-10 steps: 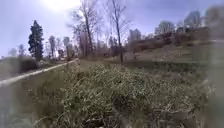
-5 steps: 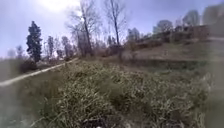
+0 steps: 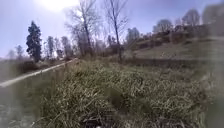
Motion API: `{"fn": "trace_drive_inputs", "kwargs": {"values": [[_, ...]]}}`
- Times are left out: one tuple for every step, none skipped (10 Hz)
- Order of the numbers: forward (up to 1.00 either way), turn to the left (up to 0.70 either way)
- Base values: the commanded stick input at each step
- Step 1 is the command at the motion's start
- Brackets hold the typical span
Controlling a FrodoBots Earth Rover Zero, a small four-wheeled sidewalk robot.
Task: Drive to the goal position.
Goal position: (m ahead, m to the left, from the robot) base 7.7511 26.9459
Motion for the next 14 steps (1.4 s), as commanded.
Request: {"fn": "trace_drive_inputs", "kwargs": {"values": [[0.00, -0.45], [0.00, -0.45], [0.00, -0.45], [0.00, -0.45], [0.00, -0.45], [0.00, -0.45], [0.00, -0.45], [0.00, -0.45], [0.00, -0.45], [0.00, -0.45], [0.00, -0.45], [0.00, -0.45], [0.00, -0.45], [0.00, -0.45]]}}
